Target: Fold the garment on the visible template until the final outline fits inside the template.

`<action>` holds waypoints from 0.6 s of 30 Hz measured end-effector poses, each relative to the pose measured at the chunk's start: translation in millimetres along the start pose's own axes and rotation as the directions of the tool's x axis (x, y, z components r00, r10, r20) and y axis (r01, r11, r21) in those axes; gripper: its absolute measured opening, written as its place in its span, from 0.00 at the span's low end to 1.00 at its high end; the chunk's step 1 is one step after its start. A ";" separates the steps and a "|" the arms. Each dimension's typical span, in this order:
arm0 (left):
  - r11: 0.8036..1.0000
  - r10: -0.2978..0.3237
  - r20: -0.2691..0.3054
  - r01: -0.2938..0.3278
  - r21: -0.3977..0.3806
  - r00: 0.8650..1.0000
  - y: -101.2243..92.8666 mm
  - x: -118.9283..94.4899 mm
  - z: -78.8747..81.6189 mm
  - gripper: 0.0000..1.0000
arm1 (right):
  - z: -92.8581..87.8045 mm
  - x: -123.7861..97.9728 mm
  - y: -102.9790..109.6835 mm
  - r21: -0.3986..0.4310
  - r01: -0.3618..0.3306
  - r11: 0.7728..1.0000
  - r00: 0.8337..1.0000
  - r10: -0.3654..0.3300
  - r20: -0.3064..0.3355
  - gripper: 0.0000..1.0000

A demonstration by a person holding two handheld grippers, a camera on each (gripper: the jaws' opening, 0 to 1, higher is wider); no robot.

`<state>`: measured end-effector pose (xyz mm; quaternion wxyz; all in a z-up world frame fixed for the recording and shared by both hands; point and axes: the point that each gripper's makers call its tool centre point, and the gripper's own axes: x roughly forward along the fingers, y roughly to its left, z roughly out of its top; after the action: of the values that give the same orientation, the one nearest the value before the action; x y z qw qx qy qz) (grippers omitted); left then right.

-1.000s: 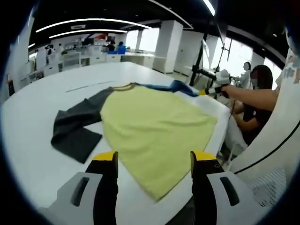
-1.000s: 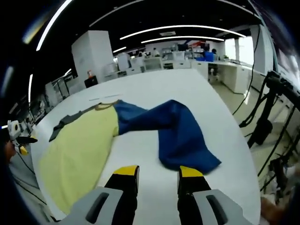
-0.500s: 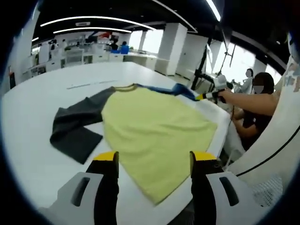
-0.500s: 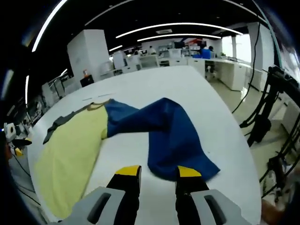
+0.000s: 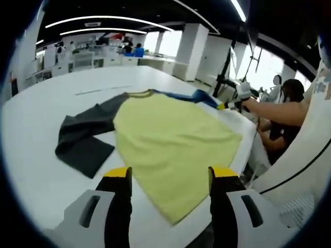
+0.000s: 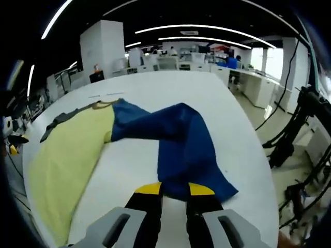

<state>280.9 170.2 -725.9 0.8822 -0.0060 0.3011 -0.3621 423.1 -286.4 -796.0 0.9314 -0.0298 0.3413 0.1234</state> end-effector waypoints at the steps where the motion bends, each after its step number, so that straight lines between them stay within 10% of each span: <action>1: 1.000 0.000 -0.001 0.000 0.000 1.000 0.0 0.2 -0.1 0.57 | -0.1 0.0 -0.9 -0.007 0.001 1.000 1.000 -0.001 -0.001 0.09; 18: 1.000 0.005 -0.006 -0.005 0.000 1.000 0.3 -2.7 -3.3 0.56 | 12.4 -14.8 -31.2 -0.056 0.034 0.998 0.999 -0.034 -0.012 0.00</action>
<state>277.8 172.8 -727.3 0.8821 -0.0043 0.3039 -0.3598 427.8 -318.0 -777.9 0.9300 -0.0621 0.3430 0.1167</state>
